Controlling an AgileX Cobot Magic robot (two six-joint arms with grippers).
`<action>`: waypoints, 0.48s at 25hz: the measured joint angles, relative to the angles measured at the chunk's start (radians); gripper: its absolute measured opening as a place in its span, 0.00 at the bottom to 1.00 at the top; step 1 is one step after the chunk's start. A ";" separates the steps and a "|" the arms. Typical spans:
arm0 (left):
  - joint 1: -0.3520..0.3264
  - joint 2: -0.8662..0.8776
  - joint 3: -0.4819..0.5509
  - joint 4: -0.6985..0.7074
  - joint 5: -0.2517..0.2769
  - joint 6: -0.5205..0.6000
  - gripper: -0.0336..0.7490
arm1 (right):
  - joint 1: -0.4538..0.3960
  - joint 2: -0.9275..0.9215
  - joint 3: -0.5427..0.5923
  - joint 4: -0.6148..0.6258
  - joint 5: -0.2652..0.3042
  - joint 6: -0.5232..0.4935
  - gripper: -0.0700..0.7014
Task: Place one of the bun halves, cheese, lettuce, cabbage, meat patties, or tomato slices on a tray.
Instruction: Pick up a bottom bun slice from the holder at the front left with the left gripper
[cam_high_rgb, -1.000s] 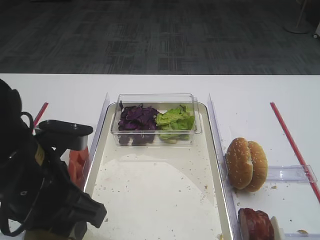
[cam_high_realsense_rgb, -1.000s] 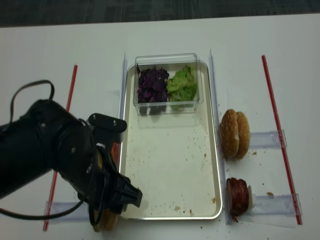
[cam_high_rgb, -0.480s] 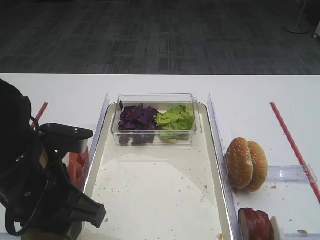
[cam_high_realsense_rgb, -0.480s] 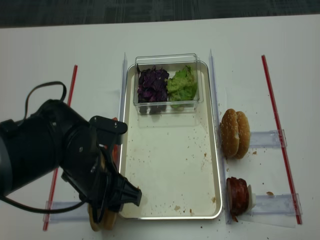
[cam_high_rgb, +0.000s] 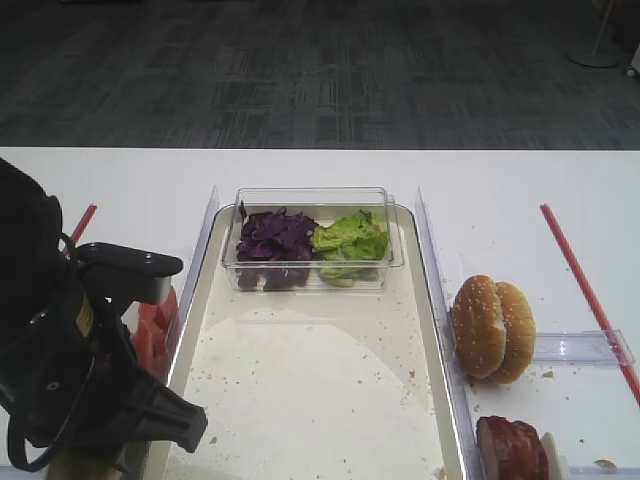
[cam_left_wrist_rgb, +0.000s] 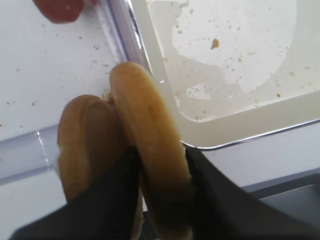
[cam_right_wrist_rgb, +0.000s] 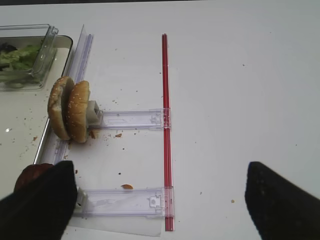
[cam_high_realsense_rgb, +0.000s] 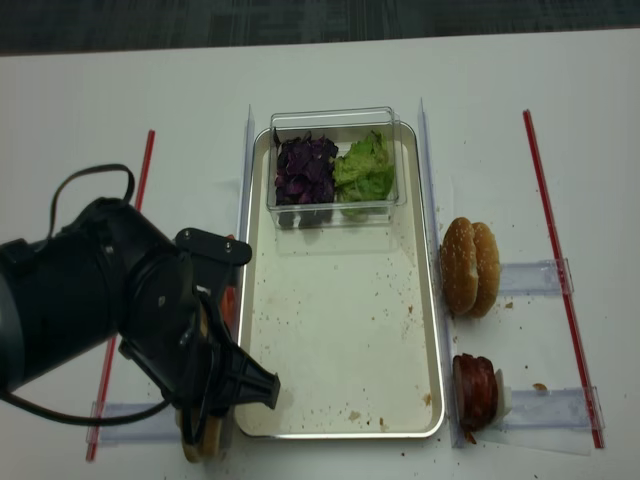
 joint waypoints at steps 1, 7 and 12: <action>0.000 0.000 0.000 0.000 0.000 0.000 0.28 | 0.000 0.000 0.000 0.000 0.000 0.000 0.99; 0.000 0.000 0.000 0.000 0.002 -0.001 0.19 | 0.000 0.000 0.000 0.000 0.000 0.000 0.99; 0.000 0.000 0.000 0.000 0.002 -0.001 0.13 | 0.000 0.000 0.000 0.000 0.000 0.000 0.99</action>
